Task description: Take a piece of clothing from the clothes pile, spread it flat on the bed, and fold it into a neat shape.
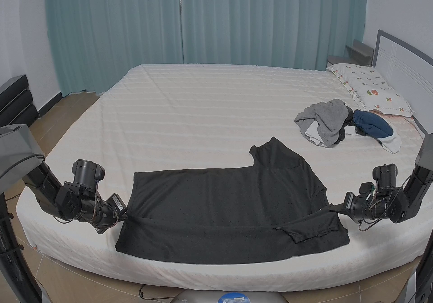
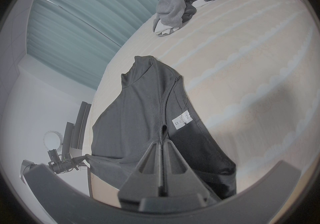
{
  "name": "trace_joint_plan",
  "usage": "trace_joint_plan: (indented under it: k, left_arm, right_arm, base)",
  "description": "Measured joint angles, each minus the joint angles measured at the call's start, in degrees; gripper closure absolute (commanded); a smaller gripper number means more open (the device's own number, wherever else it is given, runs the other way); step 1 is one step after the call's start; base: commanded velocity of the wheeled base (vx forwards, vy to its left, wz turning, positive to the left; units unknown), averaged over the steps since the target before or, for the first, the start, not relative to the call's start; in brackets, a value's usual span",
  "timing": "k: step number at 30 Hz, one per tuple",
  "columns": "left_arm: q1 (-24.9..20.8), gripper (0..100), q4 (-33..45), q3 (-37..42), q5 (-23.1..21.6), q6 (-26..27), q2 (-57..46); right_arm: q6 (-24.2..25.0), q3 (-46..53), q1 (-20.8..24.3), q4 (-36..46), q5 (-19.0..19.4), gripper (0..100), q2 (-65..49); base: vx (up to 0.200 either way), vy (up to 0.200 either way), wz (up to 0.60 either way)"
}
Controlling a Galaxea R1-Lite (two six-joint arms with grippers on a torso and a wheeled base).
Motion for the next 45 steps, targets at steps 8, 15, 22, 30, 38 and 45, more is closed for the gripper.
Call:
trace_joint_plan:
  k: [8,15,22,30,38,45]
  left_arm:
    - [0.0,0,0.4,-1.4,-0.1,0.0,2.0]
    - [0.1,0,0.4,-1.6,-0.2,-0.4,2.5]
    - [1.7,0,0.5,-1.1,-0.9,-1.3,1.4]
    - [3.4,0,0.1,1.9,-4.8,-3.7,-2.6]
    - [3.7,0,-1.1,5.7,-11.3,-8.8,-5.8]
    - [3.7,0,-2.7,7.5,-13.0,-9.1,-6.3]
  right_arm:
    - [0.2,-1.8,0.7,-0.1,0.0,0,3.1]
    - [0.9,-2.5,1.0,-0.1,-0.1,0,3.9]
    - [6.4,-0.1,0.9,0.8,-0.4,0,-1.7]
    - [19.8,7.1,4.5,1.5,-1.5,0,-9.2]
    - [30.8,12.3,12.7,1.3,-8.6,0,-10.8]
    - [31.8,12.6,15.8,-5.1,-13.6,0,-7.4]
  base:
    - [0.000,0.000,0.00]
    - [0.000,0.000,0.00]
    - [0.000,0.000,0.00]
    - [0.000,0.000,0.00]
    - [0.000,0.000,0.00]
    - [0.000,0.000,0.00]
